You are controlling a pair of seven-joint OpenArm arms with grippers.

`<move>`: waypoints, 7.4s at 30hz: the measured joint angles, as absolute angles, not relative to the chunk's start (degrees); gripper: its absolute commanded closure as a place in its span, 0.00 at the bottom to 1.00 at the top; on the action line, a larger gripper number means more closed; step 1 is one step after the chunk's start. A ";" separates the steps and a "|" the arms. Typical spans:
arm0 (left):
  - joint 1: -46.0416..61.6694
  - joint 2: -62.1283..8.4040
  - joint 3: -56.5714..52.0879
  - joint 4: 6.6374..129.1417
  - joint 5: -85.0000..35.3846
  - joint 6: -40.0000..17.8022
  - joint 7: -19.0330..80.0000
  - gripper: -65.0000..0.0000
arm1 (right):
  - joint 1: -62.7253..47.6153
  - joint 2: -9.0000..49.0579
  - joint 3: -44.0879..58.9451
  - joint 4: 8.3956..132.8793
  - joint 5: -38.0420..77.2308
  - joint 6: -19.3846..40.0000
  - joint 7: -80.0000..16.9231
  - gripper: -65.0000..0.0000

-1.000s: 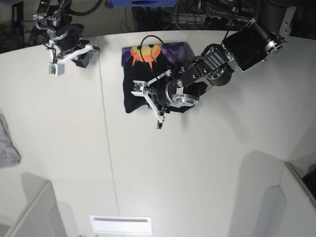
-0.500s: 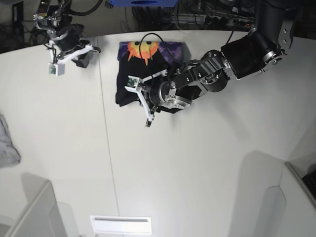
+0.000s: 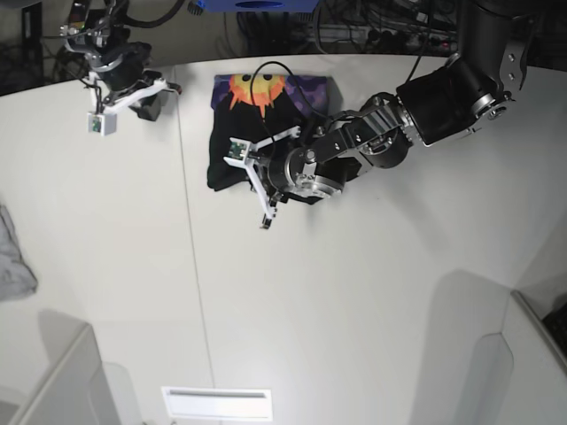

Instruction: Fold the T-shirt properly

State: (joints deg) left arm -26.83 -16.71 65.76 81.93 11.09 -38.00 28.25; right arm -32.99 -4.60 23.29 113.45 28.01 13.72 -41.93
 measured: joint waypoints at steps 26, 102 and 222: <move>-35.59 -17.17 65.93 83.96 10.83 -40.56 31.38 0.32 | -32.86 -5.52 23.24 110.32 27.88 13.72 -41.91 1.00; 27.38 -10.52 -8.27 111.13 -21.21 -39.70 35.44 1.00 | -35.64 7.68 -9.67 113.89 27.99 15.94 -18.39 1.00; 11.07 -9.52 1.69 3.99 1.26 -31.68 -23.31 1.00 | -17.06 4.73 -10.24 12.25 4.51 24.40 12.75 1.00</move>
